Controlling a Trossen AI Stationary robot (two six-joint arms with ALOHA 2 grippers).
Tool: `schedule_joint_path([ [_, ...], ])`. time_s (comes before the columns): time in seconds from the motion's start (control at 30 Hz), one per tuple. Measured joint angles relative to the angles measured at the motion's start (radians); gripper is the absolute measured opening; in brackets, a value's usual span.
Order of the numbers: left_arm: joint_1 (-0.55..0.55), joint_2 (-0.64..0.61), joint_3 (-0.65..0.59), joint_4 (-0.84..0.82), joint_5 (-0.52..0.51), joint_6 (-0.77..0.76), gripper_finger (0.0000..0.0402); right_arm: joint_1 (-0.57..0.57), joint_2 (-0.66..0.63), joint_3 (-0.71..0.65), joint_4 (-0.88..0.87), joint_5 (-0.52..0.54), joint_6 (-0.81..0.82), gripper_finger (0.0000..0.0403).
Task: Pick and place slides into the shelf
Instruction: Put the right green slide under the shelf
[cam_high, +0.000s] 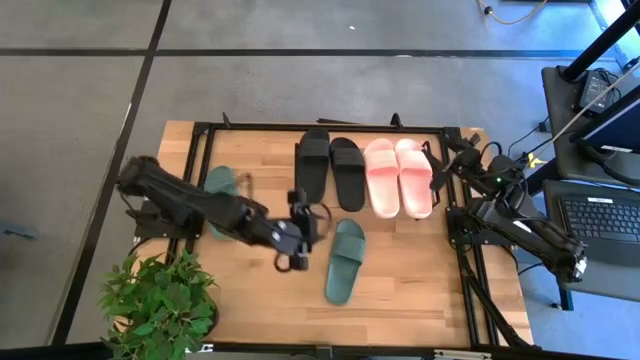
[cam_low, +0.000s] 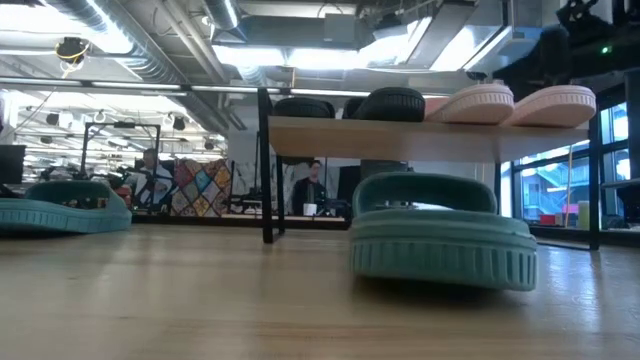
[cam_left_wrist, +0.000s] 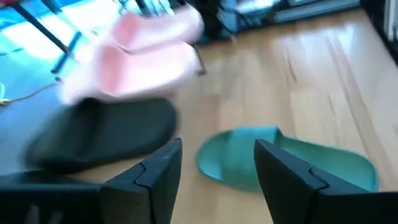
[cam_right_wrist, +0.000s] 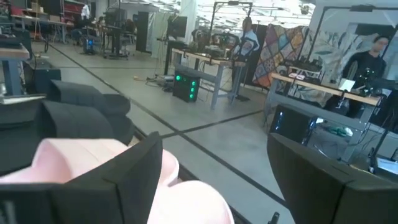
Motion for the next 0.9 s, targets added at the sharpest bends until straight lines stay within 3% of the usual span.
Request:
schedule_joint_path([
  [0.17,0.066,-0.123,0.000,-0.033,-0.012,0.048,0.0192,0.000,0.000,0.052,-0.053,-0.089,0.017,0.0287],
  [0.3,0.131,-0.213,-0.029,-0.040,-0.014,0.069,0.0192,0.004,0.000,0.081,-0.055,-0.322,0.046,0.0287],
  [0.43,0.198,-0.327,-0.166,0.044,-0.012,0.079,0.0192,0.025,0.000,0.111,-0.055,-0.500,0.081,0.0287],
  [0.67,0.279,-0.558,-0.482,0.280,0.000,0.076,0.0192,0.089,0.022,0.166,-0.056,-0.523,0.071,0.0287],
  [0.9,0.316,-0.745,-0.668,0.375,-0.021,0.024,0.0192,0.169,0.190,0.263,-0.064,-0.521,-0.004,0.0287],
])
